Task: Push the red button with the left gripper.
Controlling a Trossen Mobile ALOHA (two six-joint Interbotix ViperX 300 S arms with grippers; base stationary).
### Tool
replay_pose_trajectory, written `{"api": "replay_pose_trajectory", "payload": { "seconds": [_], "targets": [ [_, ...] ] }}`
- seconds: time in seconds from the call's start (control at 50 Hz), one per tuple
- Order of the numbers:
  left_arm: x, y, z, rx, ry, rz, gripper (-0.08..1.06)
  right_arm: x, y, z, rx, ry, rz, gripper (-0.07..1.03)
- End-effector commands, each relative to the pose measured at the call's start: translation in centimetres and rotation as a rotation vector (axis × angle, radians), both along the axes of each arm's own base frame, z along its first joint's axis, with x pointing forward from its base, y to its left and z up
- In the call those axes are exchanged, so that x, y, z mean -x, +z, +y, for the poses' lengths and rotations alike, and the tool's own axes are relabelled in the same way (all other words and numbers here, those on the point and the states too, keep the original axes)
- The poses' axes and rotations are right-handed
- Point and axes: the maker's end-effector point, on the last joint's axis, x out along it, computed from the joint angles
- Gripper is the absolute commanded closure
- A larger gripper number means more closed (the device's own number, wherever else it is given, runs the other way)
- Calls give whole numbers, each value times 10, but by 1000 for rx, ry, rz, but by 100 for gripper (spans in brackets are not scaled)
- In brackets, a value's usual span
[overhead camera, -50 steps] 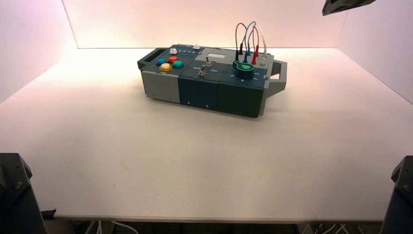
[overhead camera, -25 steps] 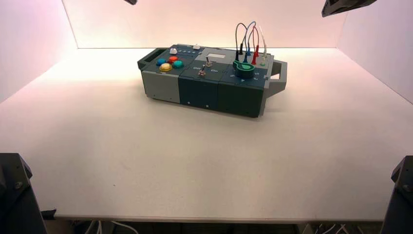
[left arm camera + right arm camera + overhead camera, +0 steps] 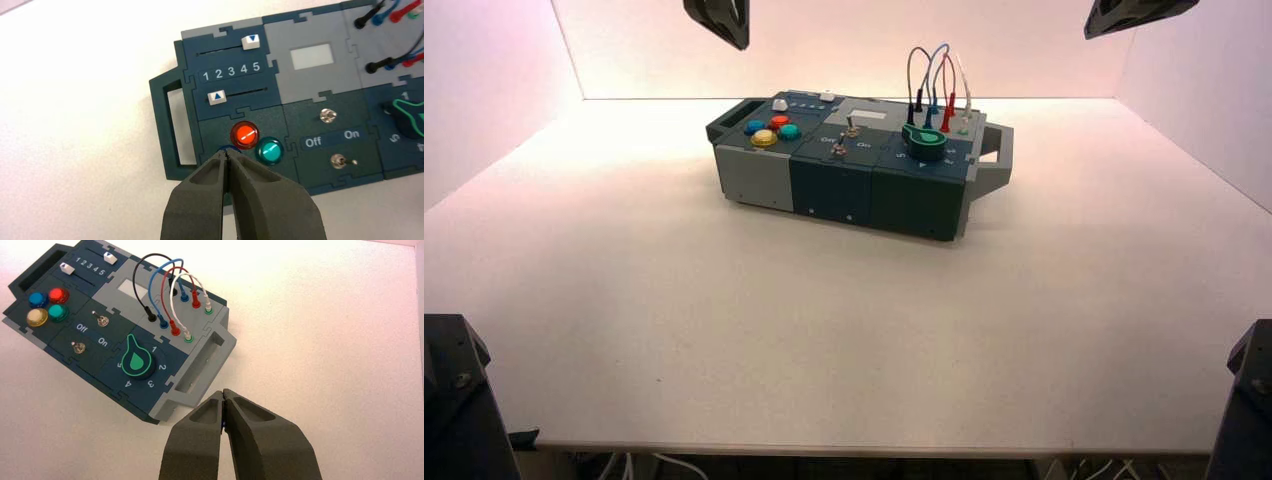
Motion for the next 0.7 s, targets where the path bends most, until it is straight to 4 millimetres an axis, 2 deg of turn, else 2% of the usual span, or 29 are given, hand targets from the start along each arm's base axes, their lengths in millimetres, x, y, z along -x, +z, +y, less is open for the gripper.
{"api": "replay_pose_trajectory", "payload": {
  "seconds": [0.02, 0.36, 0.7],
  "targets": [
    [-9, 10, -9, 15, -8, -27, 101, -8, 15, 3, -8, 6, -41, 98],
    [-7, -18, -33, 1, -48, 72, 101, -8, 14, 3, -6, 7, -36, 98],
    [-11, -38, -35, -15, -51, 112, 101, -8, 13, 3, -4, 7, -35, 98]
  ]
}}
